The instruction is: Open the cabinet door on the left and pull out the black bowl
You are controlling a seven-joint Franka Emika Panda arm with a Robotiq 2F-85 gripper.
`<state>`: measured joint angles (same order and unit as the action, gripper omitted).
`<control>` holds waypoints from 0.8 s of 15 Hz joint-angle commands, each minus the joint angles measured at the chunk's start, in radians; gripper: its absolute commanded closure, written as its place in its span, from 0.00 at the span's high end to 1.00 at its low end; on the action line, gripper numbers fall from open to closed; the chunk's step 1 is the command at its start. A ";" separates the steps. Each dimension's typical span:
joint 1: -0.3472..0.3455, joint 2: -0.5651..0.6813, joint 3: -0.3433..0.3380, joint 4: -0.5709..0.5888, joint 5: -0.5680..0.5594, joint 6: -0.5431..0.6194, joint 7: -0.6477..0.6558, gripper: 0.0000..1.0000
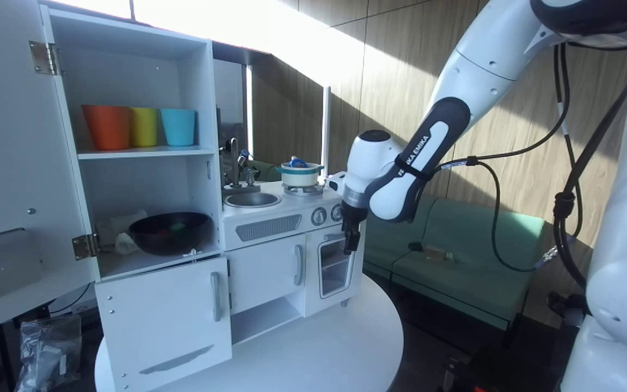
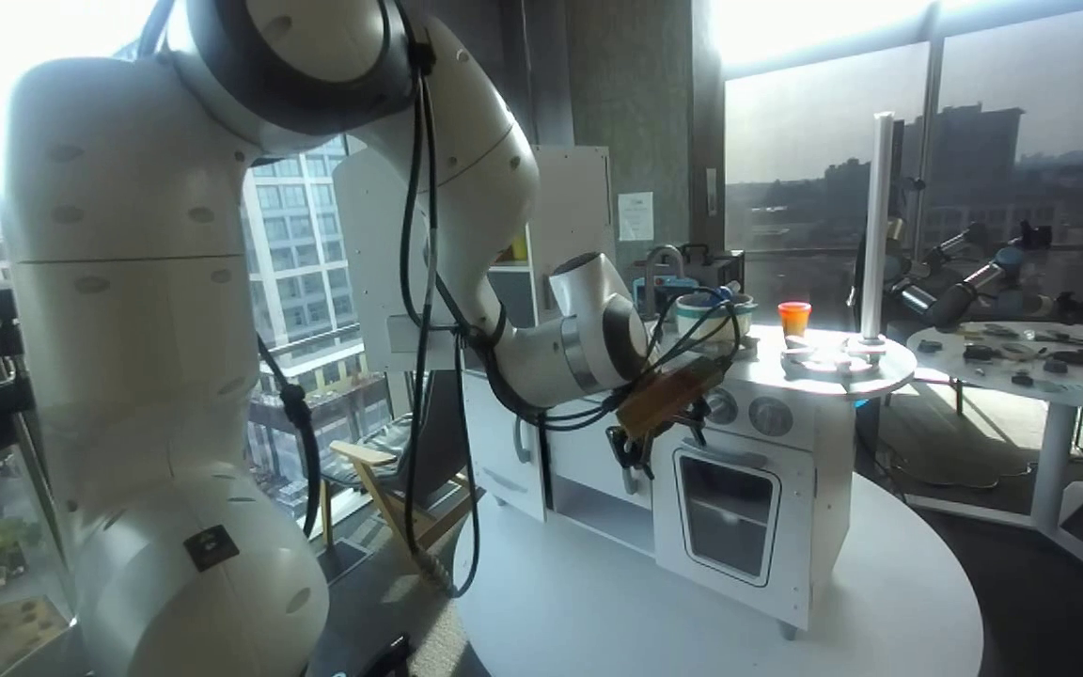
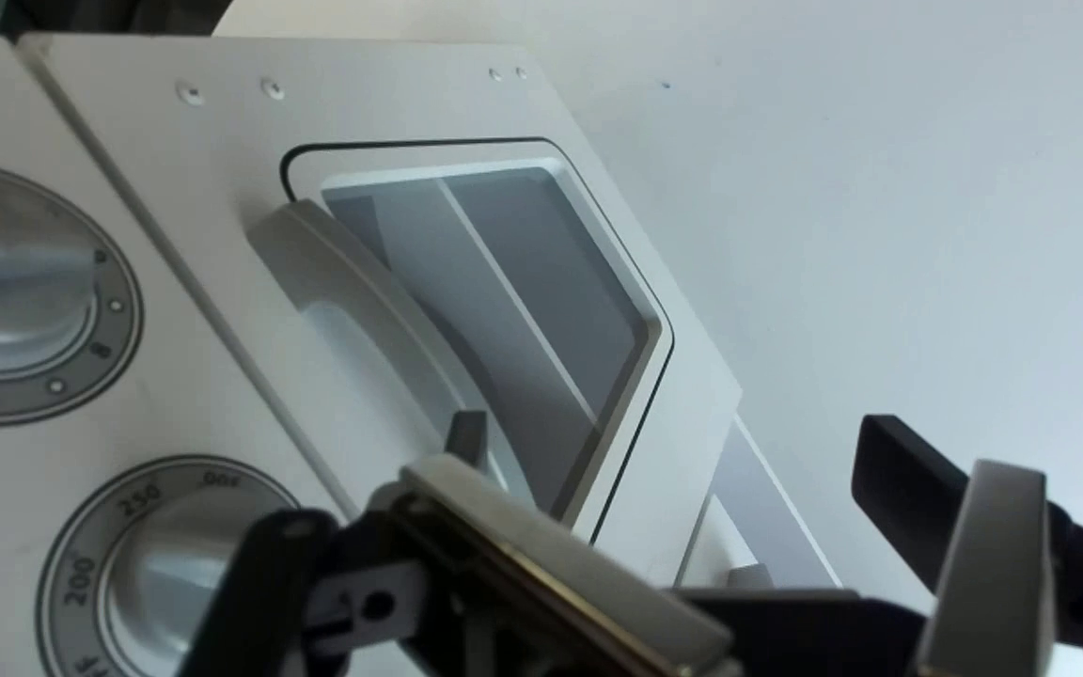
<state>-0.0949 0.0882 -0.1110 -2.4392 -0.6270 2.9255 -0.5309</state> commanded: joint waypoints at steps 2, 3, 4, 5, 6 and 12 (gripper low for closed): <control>-0.028 0.046 -0.046 -0.005 -0.141 0.200 -0.040 1.00; -0.047 0.059 -0.037 -0.003 -0.135 0.223 -0.056 1.00; -0.058 0.085 -0.027 -0.005 -0.097 0.257 -0.104 1.00; -0.068 0.101 -0.023 0.002 -0.099 0.274 -0.116 1.00; -0.066 0.111 -0.031 0.025 -0.124 0.267 -0.102 1.00; -0.010 0.117 -0.105 0.091 -0.211 0.253 -0.073 1.00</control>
<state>-0.1352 0.1917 -0.1749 -2.4040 -0.7867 3.1644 -0.6207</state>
